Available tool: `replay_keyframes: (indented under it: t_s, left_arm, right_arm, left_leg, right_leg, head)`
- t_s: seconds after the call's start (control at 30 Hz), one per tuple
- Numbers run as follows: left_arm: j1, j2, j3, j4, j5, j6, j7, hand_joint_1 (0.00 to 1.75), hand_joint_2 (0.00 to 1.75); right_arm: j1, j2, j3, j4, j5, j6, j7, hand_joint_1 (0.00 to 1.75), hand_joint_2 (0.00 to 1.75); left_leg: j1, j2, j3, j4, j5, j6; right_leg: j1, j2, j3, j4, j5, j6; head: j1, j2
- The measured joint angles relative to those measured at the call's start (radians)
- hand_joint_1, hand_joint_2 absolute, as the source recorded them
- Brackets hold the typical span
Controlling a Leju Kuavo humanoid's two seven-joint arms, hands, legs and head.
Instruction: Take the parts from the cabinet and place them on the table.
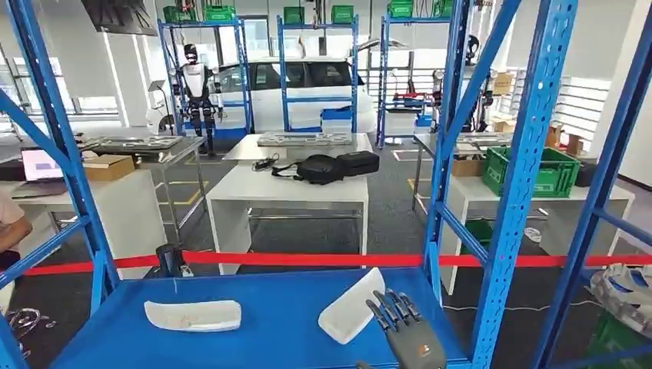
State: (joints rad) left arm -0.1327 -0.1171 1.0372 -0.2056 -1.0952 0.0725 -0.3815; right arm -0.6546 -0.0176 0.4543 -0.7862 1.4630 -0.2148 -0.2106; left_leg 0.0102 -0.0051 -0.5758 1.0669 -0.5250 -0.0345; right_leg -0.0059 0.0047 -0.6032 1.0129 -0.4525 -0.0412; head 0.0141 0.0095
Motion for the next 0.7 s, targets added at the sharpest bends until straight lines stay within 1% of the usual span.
replay_keyframes:
  t_s: [0.03, 0.07, 0.1, 0.13, 0.17, 0.2, 0.23, 0.27, 0.3, 0.33, 0.37, 0.4, 0.43, 0.47, 0.5, 0.53, 0.57, 0.6, 0.63, 0.67, 0.7]
  left_arm:
    - [-0.001, 0.000, 0.000, 0.000, -0.001, 0.000, 0.000, 0.00, 0.00]
    - [-0.002, 0.000, 0.000, 0.000, -0.001, 0.000, 0.000, 0.00, 0.00]
    - [0.000, 0.000, 0.000, 0.001, -0.001, -0.001, 0.000, 0.00, 0.00]
    - [0.002, 0.000, 0.000, 0.001, -0.001, -0.001, 0.000, 0.00, 0.00]
    - [0.003, 0.000, 0.000, 0.001, -0.001, -0.001, 0.000, 0.00, 0.00]
    - [0.003, 0.000, 0.000, 0.001, -0.002, -0.001, 0.000, 0.00, 0.00]
    - [0.002, 0.000, -0.001, 0.000, -0.003, -0.001, 0.001, 0.00, 0.00]
    - [0.001, 0.001, -0.001, 0.000, -0.003, -0.001, 0.001, 0.00, 0.00]
    - [0.000, 0.000, -0.001, 0.001, -0.003, -0.002, 0.002, 0.00, 0.00]
    - [-0.004, 0.000, -0.001, 0.001, -0.003, -0.002, 0.002, 0.00, 0.00]
    - [-0.004, 0.000, -0.002, 0.002, -0.003, -0.003, 0.002, 0.00, 0.00]
    - [-0.004, 0.000, -0.002, 0.002, -0.003, -0.003, 0.001, 0.00, 0.00]
    - [-0.004, -0.002, -0.002, 0.002, -0.003, -0.003, 0.000, 0.00, 0.00]
    - [-0.005, -0.005, -0.002, 0.002, -0.003, -0.003, 0.000, 0.00, 0.00]
    - [-0.006, -0.006, -0.002, 0.001, -0.003, -0.003, -0.002, 0.00, 0.00]
    - [-0.007, -0.006, -0.002, 0.001, -0.003, -0.003, -0.003, 0.00, 0.00]
    - [-0.008, -0.006, -0.002, 0.001, -0.003, -0.003, -0.003, 0.00, 0.00]
    - [-0.008, -0.007, -0.003, 0.001, -0.005, -0.004, -0.002, 0.00, 0.00]
    - [-0.008, -0.007, -0.003, 0.001, -0.007, -0.004, 0.000, 0.00, 0.00]
    - [-0.007, -0.008, -0.004, 0.001, -0.011, -0.006, 0.002, 0.00, 0.00]
    - [-0.007, -0.009, -0.005, 0.001, -0.013, -0.010, 0.002, 0.00, 0.00]
  right_arm:
    - [-0.001, 0.002, 0.000, 0.000, 0.000, 0.000, 0.000, 0.00, 0.00]
    - [0.000, 0.002, 0.001, 0.002, 0.000, 0.000, -0.002, 0.00, 0.00]
    - [0.001, 0.002, 0.003, 0.004, 0.000, 0.000, -0.005, 0.00, 0.00]
    - [0.002, 0.002, 0.004, 0.005, 0.000, 0.000, -0.008, 0.00, 0.00]
    - [0.003, 0.002, 0.006, 0.005, 0.000, 0.000, -0.015, 0.00, 0.00]
    - [0.003, 0.002, 0.009, 0.005, 0.000, -0.001, -0.023, 0.00, 0.00]
    - [0.003, 0.003, 0.012, 0.005, -0.001, -0.003, -0.034, 0.00, 0.00]
    - [0.002, 0.006, 0.014, 0.005, -0.003, -0.003, -0.043, 0.00, 0.00]
    - [-0.001, 0.008, 0.018, 0.005, -0.006, -0.004, -0.050, 0.00, 0.00]
    - [-0.007, 0.010, 0.026, 0.005, -0.009, -0.004, -0.058, 0.00, 0.00]
    - [-0.010, 0.011, 0.032, 0.005, -0.011, -0.004, -0.064, 0.00, 0.00]
    - [-0.014, 0.015, 0.040, 0.005, -0.013, -0.003, -0.066, 0.00, 0.00]
    - [-0.017, 0.016, 0.044, 0.005, -0.017, -0.001, -0.068, 0.00, 0.00]
    - [-0.021, 0.017, 0.047, 0.003, -0.019, 0.000, -0.071, 0.00, 0.00]
    - [-0.030, 0.018, 0.051, 0.003, -0.021, 0.000, -0.071, 0.00, 0.00]
    - [-0.038, 0.018, 0.055, 0.003, -0.023, 0.001, -0.071, 0.00, 0.00]
    - [-0.039, 0.018, 0.060, 0.003, -0.024, 0.002, -0.071, 0.00, 0.00]
    - [-0.036, 0.018, 0.063, 0.003, -0.026, 0.003, -0.071, 0.00, 0.00]
    - [-0.029, 0.018, 0.064, 0.004, -0.028, 0.004, -0.071, 0.00, 0.00]
    - [-0.025, 0.018, 0.066, 0.004, -0.029, 0.004, -0.071, 0.00, 0.00]
    - [-0.024, 0.017, 0.068, 0.004, -0.030, 0.004, -0.070, 0.00, 0.00]
  left_leg:
    - [0.001, 0.000, -0.035, 0.065, -0.029, -0.002]
    - [0.002, 0.000, -0.089, 0.159, -0.066, -0.006]
    - [0.002, 0.000, -0.130, 0.226, -0.084, -0.008]
    - [0.002, 0.000, -0.154, 0.255, -0.079, -0.010]
    - [0.003, 0.000, -0.153, 0.232, -0.044, -0.010]
    - [0.003, 0.000, -0.132, 0.176, 0.001, -0.010]
    - [0.004, 0.001, -0.093, 0.084, 0.058, -0.008]
    - [0.004, 0.002, -0.055, -0.005, 0.104, -0.006]
    - [0.001, 0.002, -0.038, -0.033, 0.084, -0.005]
    - [-0.001, 0.001, -0.029, -0.046, 0.080, 0.004]
    - [-0.001, 0.002, -0.032, -0.047, 0.080, 0.008]
    - [-0.004, 0.000, -0.033, -0.044, 0.076, 0.016]
    - [-0.003, -0.001, -0.031, -0.047, 0.075, 0.023]
    - [0.004, 0.000, -0.025, -0.052, 0.077, 0.030]
    - [0.004, 0.000, -0.019, -0.054, 0.073, 0.036]
    - [0.005, 0.000, -0.017, -0.053, 0.071, 0.041]
    - [0.004, 0.001, -0.015, -0.053, 0.068, 0.044]
    - [0.004, 0.001, -0.013, -0.053, 0.065, 0.046]
    - [0.004, 0.000, -0.011, -0.052, 0.062, 0.047]
    - [0.004, -0.001, -0.008, -0.051, 0.058, 0.046]
    - [0.004, -0.003, -0.003, -0.050, 0.053, 0.044]
  right_leg:
    - [0.000, -0.001, 0.003, 0.000, -0.003, -0.004]
    - [0.001, -0.001, 0.007, 0.000, -0.008, -0.008]
    - [0.002, -0.001, 0.009, 0.001, -0.011, -0.009]
    - [0.002, 0.000, 0.013, 0.001, -0.015, -0.009]
    - [0.001, 0.000, 0.020, 0.001, -0.020, -0.007]
    - [0.001, 0.001, 0.027, 0.003, -0.025, -0.005]
    - [0.000, 0.001, 0.036, 0.005, -0.032, -0.002]
    - [-0.001, 0.001, 0.044, 0.007, -0.040, 0.002]
    - [0.004, 0.001, 0.045, 0.009, -0.046, 0.009]
    - [0.006, 0.004, 0.040, 0.013, -0.049, 0.015]
    - [0.007, 0.003, 0.040, 0.011, -0.049, 0.018]
    - [0.006, 0.003, 0.043, 0.007, -0.049, 0.025]
    - [0.006, 0.002, 0.046, 0.006, -0.053, 0.031]
    - [0.005, 0.002, 0.044, 0.008, -0.059, 0.038]
    - [0.004, 0.000, 0.032, 0.043, -0.074, 0.044]
    - [0.002, 0.000, -0.005, 0.113, -0.106, 0.049]
    - [0.000, 0.000, -0.054, 0.200, -0.138, 0.052]
    - [0.000, 0.000, -0.099, 0.273, -0.159, 0.054]
    - [0.000, 0.000, -0.138, 0.327, -0.165, 0.055]
    - [0.000, 0.000, -0.154, 0.332, -0.145, 0.054]
    - [-0.001, 0.000, -0.145, 0.284, -0.097, 0.051]
  head:
    - [0.000, 0.000]
    - [0.000, 0.000]
    - [-0.001, 0.000]
    - [0.000, 0.000]
    - [-0.001, 0.000]
    - [-0.001, 0.000]
    - [-0.001, 0.000]
    - [-0.001, 0.000]
    - [-0.001, 0.000]
    - [-0.001, 0.000]
    - [0.000, 0.000]
    - [0.001, 0.000]
    - [0.001, 0.000]
    - [0.001, 0.000]
    - [0.003, 0.000]
    - [0.003, 0.000]
    - [0.005, 0.000]
    - [0.004, 0.000]
    - [0.005, 0.000]
    - [0.006, 0.000]
    - [0.006, 0.000]
